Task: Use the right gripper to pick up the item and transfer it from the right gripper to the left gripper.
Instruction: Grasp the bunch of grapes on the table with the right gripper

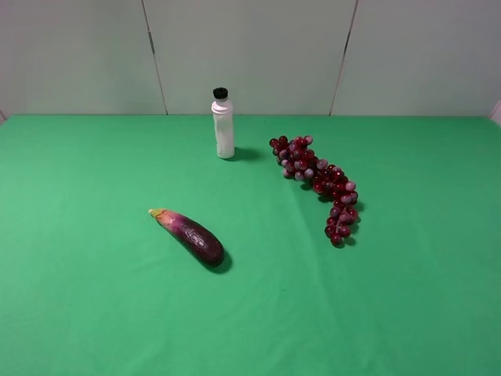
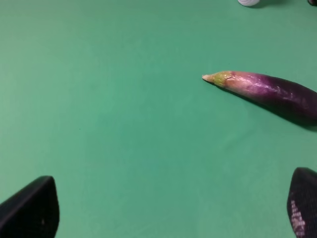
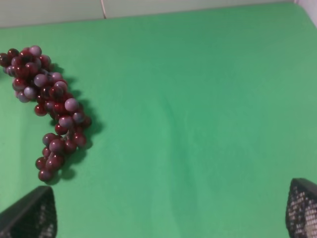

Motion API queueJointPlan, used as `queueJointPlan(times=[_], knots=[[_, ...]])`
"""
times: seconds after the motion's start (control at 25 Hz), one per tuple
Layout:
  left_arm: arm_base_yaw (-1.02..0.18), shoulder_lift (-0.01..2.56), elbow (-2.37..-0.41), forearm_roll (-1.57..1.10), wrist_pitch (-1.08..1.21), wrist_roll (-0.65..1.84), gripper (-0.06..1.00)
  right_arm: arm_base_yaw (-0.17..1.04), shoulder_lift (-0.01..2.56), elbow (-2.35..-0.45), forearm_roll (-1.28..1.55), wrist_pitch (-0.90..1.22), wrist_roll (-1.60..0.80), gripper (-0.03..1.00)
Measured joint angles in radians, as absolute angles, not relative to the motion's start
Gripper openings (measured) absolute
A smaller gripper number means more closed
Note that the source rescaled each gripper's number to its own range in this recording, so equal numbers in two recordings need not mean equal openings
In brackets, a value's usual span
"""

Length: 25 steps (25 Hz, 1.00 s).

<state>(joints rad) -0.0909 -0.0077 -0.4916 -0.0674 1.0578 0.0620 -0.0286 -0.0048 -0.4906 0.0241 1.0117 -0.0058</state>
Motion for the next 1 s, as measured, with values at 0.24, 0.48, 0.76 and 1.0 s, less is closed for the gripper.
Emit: queueJointPlan(times=[0.24,0.48,0.76,1.0], knots=[[-0.091,-0.008,-0.492,-0.067,1.058,0.062,0.86,-0.029,-0.005,-0.491,0.024,1.013,-0.006,1.00],[-0.091,-0.008,-0.492,-0.067,1.058,0.062,0.86,-0.029,-0.005,-0.491,0.024,1.013,0.000,1.00],[-0.091,-0.008,-0.492,-0.067,1.058,0.062,0.86,-0.029,-0.005,-0.491,0.024,1.013,-0.006,1.00],[-0.091,-0.008,-0.492,-0.067,1.058,0.062,0.86,-0.029,-0.005,-0.491,0.024,1.013,0.000,1.00]])
